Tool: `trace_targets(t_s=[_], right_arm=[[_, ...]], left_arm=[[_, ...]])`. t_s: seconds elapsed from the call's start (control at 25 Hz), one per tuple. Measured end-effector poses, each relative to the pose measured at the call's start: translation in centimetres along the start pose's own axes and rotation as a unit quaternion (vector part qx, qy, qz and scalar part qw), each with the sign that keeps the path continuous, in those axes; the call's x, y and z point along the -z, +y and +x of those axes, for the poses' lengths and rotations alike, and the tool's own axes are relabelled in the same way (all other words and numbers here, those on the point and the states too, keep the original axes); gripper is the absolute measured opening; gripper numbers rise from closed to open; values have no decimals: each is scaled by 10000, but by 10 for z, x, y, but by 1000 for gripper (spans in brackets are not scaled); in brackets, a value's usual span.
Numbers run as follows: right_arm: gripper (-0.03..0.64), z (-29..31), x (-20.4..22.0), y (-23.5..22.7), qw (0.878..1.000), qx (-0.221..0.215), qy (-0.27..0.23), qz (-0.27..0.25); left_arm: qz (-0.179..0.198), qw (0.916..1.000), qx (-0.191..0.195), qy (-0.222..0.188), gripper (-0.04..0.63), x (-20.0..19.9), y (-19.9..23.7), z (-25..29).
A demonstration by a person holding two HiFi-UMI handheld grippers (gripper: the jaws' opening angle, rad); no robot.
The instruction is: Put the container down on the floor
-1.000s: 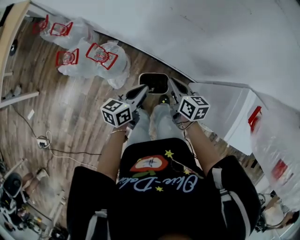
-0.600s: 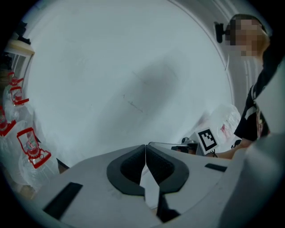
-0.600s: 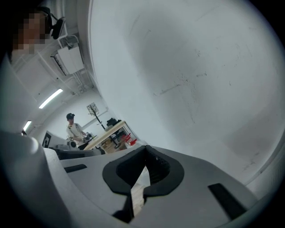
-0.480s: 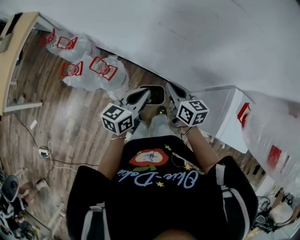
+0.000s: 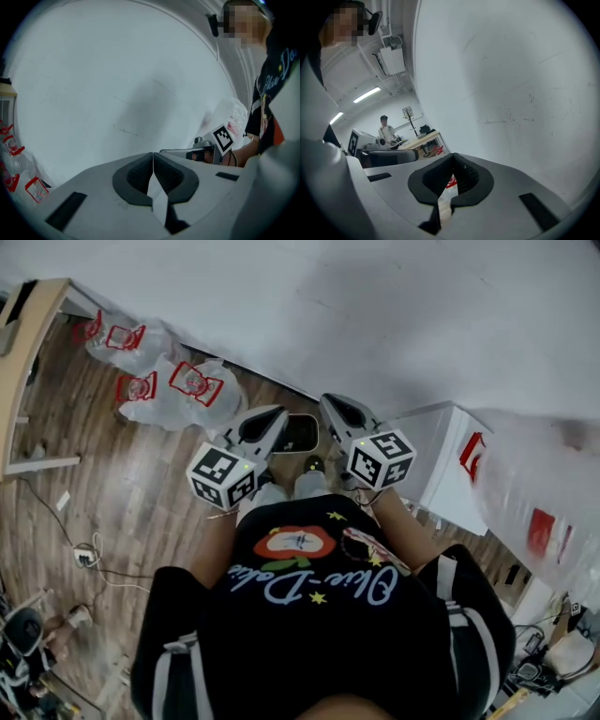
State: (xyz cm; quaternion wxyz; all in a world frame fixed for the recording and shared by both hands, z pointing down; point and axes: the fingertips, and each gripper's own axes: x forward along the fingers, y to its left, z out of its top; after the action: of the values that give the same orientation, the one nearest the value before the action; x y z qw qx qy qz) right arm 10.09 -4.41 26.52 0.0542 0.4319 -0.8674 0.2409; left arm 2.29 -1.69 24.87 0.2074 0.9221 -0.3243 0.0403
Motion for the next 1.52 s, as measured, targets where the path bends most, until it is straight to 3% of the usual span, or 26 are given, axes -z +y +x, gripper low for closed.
trace_targets(t_s=[0.6, 1.52], right_arm=[[-2, -9, -27, 10, 9989, -17, -408, -238], [-2, -1, -26, 18, 9986, -159, -321, -384]], left_arm=[[17, 9998, -125, -152, 6, -19, 3, -8], [16, 9997, -193, -133, 6, -19, 7, -10]])
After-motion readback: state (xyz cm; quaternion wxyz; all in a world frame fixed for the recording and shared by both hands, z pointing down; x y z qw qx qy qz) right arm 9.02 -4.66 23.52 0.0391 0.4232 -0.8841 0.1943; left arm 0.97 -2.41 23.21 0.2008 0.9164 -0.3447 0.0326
